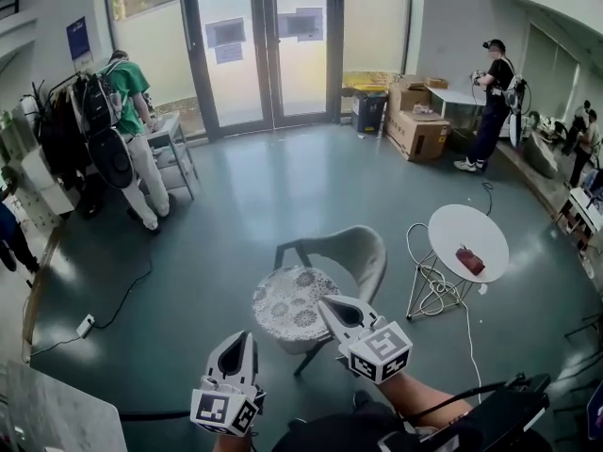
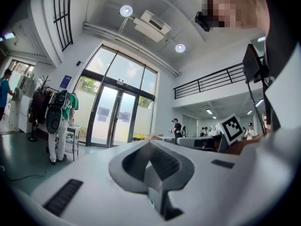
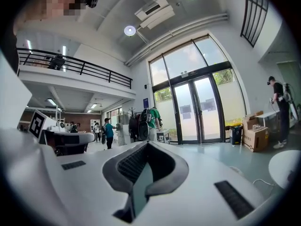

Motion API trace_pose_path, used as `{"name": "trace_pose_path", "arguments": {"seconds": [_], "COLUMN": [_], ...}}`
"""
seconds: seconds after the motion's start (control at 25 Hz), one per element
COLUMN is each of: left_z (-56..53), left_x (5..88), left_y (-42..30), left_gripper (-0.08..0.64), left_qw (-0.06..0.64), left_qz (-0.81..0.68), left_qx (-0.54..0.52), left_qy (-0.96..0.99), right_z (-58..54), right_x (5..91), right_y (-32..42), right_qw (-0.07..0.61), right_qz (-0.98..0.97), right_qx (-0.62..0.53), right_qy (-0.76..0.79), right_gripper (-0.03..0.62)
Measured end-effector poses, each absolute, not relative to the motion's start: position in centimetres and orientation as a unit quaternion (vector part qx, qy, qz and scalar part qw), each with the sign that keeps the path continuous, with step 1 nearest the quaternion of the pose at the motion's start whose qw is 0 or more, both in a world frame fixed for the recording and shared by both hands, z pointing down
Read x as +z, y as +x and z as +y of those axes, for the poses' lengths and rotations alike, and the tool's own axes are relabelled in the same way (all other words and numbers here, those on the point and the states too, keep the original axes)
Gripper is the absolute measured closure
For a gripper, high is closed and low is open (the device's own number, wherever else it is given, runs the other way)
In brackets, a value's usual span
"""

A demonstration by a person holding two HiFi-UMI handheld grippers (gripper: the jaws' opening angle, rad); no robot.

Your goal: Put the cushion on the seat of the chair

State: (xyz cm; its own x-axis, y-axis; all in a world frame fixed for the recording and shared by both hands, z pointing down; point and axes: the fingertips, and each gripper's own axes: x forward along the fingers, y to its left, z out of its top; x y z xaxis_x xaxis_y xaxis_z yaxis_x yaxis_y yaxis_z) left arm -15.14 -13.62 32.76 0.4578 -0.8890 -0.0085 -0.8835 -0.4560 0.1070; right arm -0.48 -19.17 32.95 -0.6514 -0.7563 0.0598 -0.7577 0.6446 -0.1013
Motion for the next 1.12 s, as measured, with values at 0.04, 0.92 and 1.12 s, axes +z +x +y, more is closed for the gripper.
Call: {"name": "trace_pose_path", "arguments": {"seconds": [0.04,0.92,1.12], "left_z": [-13.8,-14.4,-14.1], "left_x": [32.4,30.9,30.0], "left_y": [-14.6,-6.4,-6.4], "left_gripper": [0.551,0.551,0.551], "left_qw": [0.044,0.023,0.019], "left_qz": [-0.522,-0.555,-0.556], "left_qx": [-0.032,-0.020,-0.014], "left_qy": [0.851,0.831,0.831], "right_z": [-19.1,-19.5,-19.7], "right_x": [32.7,31.3,30.4], "right_y": [0.2,10.3,10.2], "right_qw": [0.007,-0.001,-0.002], "right_qz": [-0.907,-0.904,-0.905], "right_qx": [0.056,0.041,0.044], "right_qy": [0.418,0.425,0.423], "right_gripper": [0.581,0.582,0.581]}}
